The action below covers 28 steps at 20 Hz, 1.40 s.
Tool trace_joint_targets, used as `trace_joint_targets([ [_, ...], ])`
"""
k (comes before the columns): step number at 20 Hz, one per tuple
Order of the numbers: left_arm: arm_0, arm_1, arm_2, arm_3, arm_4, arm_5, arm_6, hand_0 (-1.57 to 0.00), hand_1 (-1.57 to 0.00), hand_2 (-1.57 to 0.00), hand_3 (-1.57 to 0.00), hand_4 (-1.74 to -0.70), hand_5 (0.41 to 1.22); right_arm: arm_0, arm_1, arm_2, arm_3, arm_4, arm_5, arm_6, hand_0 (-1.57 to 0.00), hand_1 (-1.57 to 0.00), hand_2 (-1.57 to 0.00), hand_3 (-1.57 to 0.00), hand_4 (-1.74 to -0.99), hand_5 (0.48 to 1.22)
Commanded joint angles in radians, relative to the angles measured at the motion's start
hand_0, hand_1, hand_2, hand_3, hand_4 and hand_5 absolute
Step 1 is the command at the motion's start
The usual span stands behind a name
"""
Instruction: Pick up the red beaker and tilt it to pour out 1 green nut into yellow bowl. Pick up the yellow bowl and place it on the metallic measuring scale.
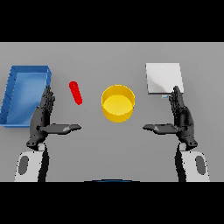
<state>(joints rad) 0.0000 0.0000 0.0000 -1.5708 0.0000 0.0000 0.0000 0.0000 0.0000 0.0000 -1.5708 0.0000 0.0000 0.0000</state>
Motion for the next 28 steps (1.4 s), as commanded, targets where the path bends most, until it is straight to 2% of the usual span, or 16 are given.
trace_joint_targets([
  [1, 0.0, -0.002, -0.002, 0.0, -0.001, 0.002, 0.0, 0.0, 0.0, 0.0, 0.0, -1.2, 0.652, -0.001, 0.001, 0.001, 0.001, 0.001, -0.002, 0.001, 0.0, 0.0, 0.0, 0.0, -1.245, 0.681],
  [6, -0.006, -0.011, -0.008, -0.001, -0.007, 0.008, 0.007, 0.0, 0.0, 0.0, 0.0, -1.2, 0.652, -0.021, 0.008, 0.002, 0.016, 0.005, -0.006, 0.01, 0.0, 0.0, 0.0, 0.0, -1.245, 0.681],
  [7, 0.027, 0.015, -0.045, -0.042, -0.06, 0.006, -0.001, 0.0, 0.0, 0.0, 0.0, -1.2, 0.652, 0.012, -0.033, 0.047, -0.026, 0.112, -0.032, -0.06, 0.0, 0.0, 0.0, 0.0, -1.245, 0.681],
  [8, 0.048, 0.024, -0.078, -0.077, -0.101, 0.008, 0.0, 0.0, 0.0, 0.0, 0.0, -1.21, 0.649, 0.043, -0.053, 0.08, -0.055, 0.179, -0.044, -0.101, 0.0, 0.0, 0.0, 0.0, -1.242, 0.678],
  [9, 0.065, 0.03, -0.096, -0.095, -0.126, 0.009, 0.012, 0.0, 0.0, 0.0, 0.0, -1.21, 0.65, 0.07, -0.063, 0.105, -0.083, 0.223, -0.051, -0.111, 0.0, 0.0, 0.0, 0.0, -1.239, 0.679],
  [10, 0.077, 0.032, -0.11, -0.12, -0.138, 0.007, 0.031, 0.0, 0.0, 0.0, 0.0, -1.22, 0.654, 0.068, -0.064, 0.117, -0.096, 0.25, -0.061, -0.088, 0.0, 0.0, 0.0, 0.0, -1.235, 0.679],
  [12, 0.083, 0.046, -0.117, -0.135, -0.148, 0.001, 0.05, 0.0, 0.0, 0.0, 0.0, -1.22, 0.66, 0.085, -0.063, 0.136, -0.112, 0.277, -0.066, -0.092, 0.0, 0.0, 0.0, 0.0, -1.235, 0.678],
  [16, 0.078, 0.044, -0.147, -0.138, -0.173, -0.01, 0.066, 0.0, 0.0, 0.0, 0.0, -1.25, 0.679, 0.094, -0.069, 0.126, -0.135, 0.24, -0.041, -0.087, 0.0, 0.0, 0.0, 0.0, -1.254, 0.682],
  [18, 0.022, 0.028, -0.135, -0.076, -0.157, -0.014, 0.086, 0.0, 0.0, 0.0, 0.0, -1.3, 0.702, 0.079, -0.061, 0.123, -0.12, 0.214, -0.024, -0.085, 0.0, 0.0, 0.0, 0.0, -1.275, 0.68],
  [19, -0.007, 0.032, -0.117, -0.039, -0.148, -0.016, 0.09, 0.0, 0.0, 0.0, 0.0, -1.33, 0.713, 0.1, -0.055, 0.129, -0.127, 0.217, -0.027, -0.107, 0.0, 0.0, 0.0, 0.0, -1.28, 0.679],
  [21, -0.053, 0.036, -0.104, 0.015, -0.146, -0.02, 0.072, 0.0, 0.0, 0.0, 0.0, -1.37, 0.732, 0.092, -0.056, 0.122, -0.134, 0.208, -0.026, -0.101, 0.0, 0.0, 0.0, 0.0, -1.296, 0.677],
  [23, -0.111, 0.03, -0.095, 0.079, -0.158, -0.01, 0.073, 0.0, 0.0, 0.0, 0.0, -1.38, 0.739, 0.091, -0.058, 0.119, -0.139, 0.208, -0.029, -0.085, 0.0, 0.0, 0.0, 0.0, -1.308, 0.679],
  [24, -0.139, 0.031, -0.083, 0.119, -0.159, -0.004, 0.07, 0.0, 0.0, 0.0, 0.0, -1.38, 0.739, 0.104, -0.059, 0.122, -0.141, 0.207, -0.023, -0.101, 0.0, 0.0, 0.0, 0.0, -1.312, 0.681],
  [25, -0.162, 0.038, -0.071, 0.152, -0.164, 0.002, 0.069, 0.0, 0.0, 0.0, 0.0, -1.38, 0.738, 0.093, -0.061, 0.113, -0.137, 0.197, -0.023, -0.09, 0.0, 0.0, 0.0, 0.0, -1.321, 0.683],
  [27, -0.203, 0.032, -0.052, 0.237, -0.164, 0.009, 0.056, 0.0, 0.0, 0.0, 0.0, -1.36, 0.726, 0.102, -0.06, 0.116, -0.134, 0.197, -0.02, -0.102, 0.0, 0.0, 0.0, 0.0, -1.331, 0.686],
  [28, -0.231, 0.021, -0.045, 0.278, -0.163, 0.016, 0.046, 0.0, 0.0, 0.0, 0.0, -1.35, 0.72, 0.088, -0.056, 0.114, -0.126, 0.195, -0.021, -0.078, 0.0, 0.0, 0.0, 0.0, -1.337, 0.687],
])
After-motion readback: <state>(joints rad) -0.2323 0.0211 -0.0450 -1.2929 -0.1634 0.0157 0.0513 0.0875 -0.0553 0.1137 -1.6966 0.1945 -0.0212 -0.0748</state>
